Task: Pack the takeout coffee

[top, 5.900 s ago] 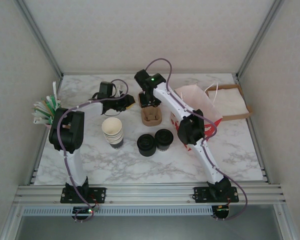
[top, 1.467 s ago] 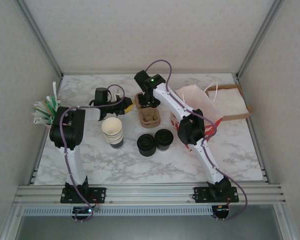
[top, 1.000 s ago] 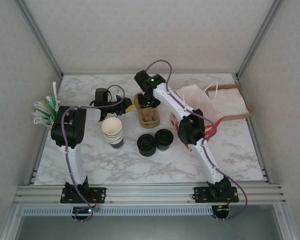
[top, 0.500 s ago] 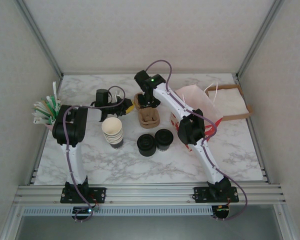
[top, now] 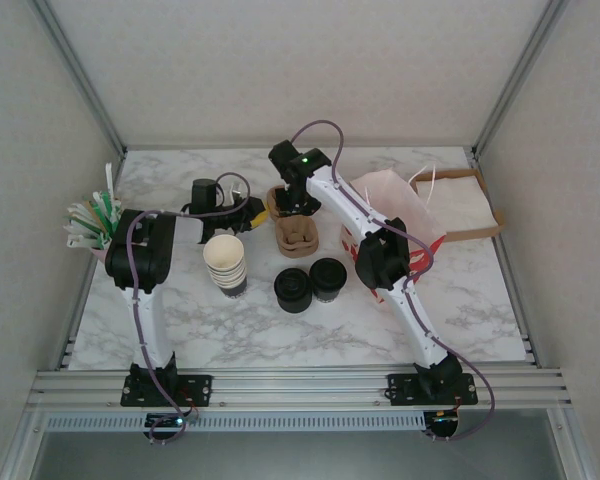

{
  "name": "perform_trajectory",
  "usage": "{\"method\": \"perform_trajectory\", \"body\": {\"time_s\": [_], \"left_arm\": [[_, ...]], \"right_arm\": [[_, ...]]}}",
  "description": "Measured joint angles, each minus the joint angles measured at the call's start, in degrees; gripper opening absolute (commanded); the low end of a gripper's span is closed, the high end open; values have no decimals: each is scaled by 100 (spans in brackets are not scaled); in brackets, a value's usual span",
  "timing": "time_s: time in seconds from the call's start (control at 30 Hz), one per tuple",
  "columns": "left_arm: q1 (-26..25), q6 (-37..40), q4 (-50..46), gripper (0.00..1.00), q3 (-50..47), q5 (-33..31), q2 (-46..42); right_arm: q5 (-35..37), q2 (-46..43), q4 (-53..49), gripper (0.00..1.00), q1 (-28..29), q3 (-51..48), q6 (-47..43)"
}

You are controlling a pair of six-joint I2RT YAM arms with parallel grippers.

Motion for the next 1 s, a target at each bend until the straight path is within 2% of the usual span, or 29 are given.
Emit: {"method": "perform_trajectory", "body": {"time_s": [0.6, 1.0], "left_arm": [[24, -24, 96, 36, 0, 20, 0], [24, -17, 90, 30, -22, 35, -15]], "right_arm": [[-22, 0, 0, 33, 0, 0, 2], [-22, 0, -4, 33, 0, 4, 2]]}}
